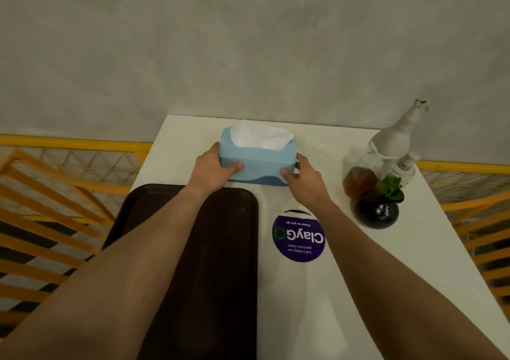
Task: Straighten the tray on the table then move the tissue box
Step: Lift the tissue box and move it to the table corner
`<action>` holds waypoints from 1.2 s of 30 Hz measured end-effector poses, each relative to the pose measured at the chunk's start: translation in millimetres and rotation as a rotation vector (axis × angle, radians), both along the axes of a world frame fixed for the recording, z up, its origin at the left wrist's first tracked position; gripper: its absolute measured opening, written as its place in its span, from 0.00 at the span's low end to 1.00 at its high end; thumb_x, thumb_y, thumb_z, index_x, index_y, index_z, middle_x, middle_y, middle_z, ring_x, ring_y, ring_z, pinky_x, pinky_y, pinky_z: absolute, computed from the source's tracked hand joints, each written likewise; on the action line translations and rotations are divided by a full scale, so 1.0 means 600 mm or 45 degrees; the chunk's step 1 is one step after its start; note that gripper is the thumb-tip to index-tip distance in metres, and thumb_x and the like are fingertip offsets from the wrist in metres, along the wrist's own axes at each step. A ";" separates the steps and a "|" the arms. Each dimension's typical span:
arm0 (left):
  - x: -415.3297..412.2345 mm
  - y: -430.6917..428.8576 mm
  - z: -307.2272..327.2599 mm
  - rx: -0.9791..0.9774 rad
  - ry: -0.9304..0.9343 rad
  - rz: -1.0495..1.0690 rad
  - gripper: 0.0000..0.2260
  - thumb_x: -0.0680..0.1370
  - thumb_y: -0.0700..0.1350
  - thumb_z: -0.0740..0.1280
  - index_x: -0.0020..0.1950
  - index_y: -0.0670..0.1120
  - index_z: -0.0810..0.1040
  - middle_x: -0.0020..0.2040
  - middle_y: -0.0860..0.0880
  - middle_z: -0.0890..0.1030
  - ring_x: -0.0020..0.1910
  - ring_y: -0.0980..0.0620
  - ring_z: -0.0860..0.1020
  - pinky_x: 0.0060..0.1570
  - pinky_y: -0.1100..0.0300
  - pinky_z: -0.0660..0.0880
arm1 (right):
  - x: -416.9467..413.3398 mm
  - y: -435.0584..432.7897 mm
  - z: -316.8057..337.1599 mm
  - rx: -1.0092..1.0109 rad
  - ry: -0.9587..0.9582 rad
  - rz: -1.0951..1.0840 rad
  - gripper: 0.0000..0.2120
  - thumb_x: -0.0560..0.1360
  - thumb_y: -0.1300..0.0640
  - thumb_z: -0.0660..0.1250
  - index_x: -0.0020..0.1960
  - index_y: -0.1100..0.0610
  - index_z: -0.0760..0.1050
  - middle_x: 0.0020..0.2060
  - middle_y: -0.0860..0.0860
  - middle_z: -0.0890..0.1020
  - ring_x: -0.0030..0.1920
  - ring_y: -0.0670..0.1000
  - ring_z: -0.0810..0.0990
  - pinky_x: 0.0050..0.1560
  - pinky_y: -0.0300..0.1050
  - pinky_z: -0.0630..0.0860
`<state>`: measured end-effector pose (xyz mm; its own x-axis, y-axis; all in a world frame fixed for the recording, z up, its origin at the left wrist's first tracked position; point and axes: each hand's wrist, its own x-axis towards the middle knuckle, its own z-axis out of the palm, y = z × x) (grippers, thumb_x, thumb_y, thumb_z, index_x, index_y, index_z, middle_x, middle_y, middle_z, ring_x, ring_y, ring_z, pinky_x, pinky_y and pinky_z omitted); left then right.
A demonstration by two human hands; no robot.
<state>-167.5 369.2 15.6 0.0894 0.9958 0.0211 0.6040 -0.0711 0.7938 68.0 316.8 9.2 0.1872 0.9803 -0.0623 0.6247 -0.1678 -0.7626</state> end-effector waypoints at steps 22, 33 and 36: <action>-0.311 0.026 -0.003 0.061 -0.116 0.008 0.30 0.72 0.52 0.78 0.70 0.47 0.73 0.62 0.49 0.79 0.60 0.48 0.76 0.47 0.64 0.76 | -0.289 0.040 -0.004 0.001 -0.044 0.079 0.30 0.81 0.44 0.64 0.78 0.51 0.59 0.73 0.53 0.72 0.68 0.59 0.75 0.68 0.58 0.71; -0.343 0.038 -0.031 0.081 -0.190 0.040 0.32 0.73 0.52 0.77 0.74 0.50 0.70 0.65 0.49 0.79 0.60 0.53 0.75 0.37 0.81 0.69 | -0.321 0.058 -0.020 0.101 -0.042 0.088 0.29 0.80 0.42 0.64 0.77 0.50 0.61 0.69 0.52 0.76 0.64 0.55 0.78 0.59 0.45 0.74; -0.343 0.050 -0.036 0.076 -0.196 0.053 0.33 0.74 0.54 0.76 0.76 0.52 0.67 0.66 0.51 0.78 0.59 0.56 0.73 0.37 0.79 0.70 | -0.320 0.072 -0.024 0.113 -0.076 0.096 0.30 0.80 0.41 0.62 0.78 0.50 0.61 0.70 0.52 0.75 0.63 0.55 0.79 0.59 0.46 0.75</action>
